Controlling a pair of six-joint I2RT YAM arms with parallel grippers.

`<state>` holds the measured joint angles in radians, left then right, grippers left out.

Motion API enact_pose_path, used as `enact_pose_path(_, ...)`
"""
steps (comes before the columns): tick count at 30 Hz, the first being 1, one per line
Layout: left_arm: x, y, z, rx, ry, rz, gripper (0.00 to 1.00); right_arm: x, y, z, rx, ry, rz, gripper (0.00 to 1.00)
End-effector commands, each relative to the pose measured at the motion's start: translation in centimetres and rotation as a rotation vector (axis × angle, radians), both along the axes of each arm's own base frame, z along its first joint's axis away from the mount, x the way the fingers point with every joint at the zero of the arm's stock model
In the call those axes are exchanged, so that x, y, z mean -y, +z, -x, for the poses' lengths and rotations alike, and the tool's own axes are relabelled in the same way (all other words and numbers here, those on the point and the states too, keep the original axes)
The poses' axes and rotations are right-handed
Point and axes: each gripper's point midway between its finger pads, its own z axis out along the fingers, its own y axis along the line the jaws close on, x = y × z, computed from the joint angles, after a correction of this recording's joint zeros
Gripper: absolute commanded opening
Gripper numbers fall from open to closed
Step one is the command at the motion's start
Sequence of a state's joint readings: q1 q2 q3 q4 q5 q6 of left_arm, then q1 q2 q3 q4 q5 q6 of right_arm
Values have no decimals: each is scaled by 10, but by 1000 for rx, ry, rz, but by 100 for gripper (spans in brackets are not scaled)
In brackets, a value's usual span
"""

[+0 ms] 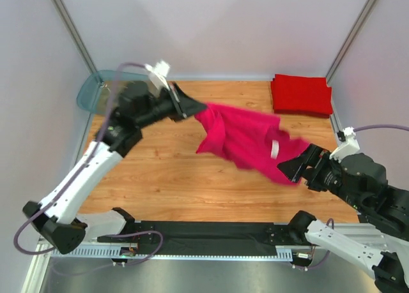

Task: Fold and stack the t-shirts
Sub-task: Move the tshirt to the center of the board, then flatten the tshirt out

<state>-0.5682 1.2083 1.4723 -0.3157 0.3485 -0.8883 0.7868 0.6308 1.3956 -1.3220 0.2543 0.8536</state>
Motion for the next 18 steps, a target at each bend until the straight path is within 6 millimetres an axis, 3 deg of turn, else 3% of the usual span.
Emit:
enact_pose_path(1, 14, -179, 1, -369, -8, -243, 9, 26, -54, 20, -175, -61, 134, 94)
enact_pose_path(2, 8, -229, 16, -460, -15, -306, 19, 30, -62, 22, -190, -81, 138, 93)
enact_pose_path(5, -7, -284, 35, -578, 3, -385, 49, 42, -93, 28, -273, -148, 192, 92)
enact_pose_path(6, -18, -306, 46, -636, 11, -442, 54, 43, -108, 29, -307, -149, 226, 92)
enact_pose_path(8, -25, -315, 54, -637, -5, -495, 61, 38, -122, 28, -337, -139, 244, 92)
enact_pose_path(11, -29, -319, 62, -628, -47, -528, 67, 13, -142, 15, -341, -36, 283, 92)
enact_pose_path(13, -29, -321, 64, -625, -65, -544, 69, -9, -149, -4, -303, 60, 338, 91)
enact_pose_path(18, -21, -336, 59, -635, -111, -570, 72, -28, -174, -55, -355, 82, 444, 76)
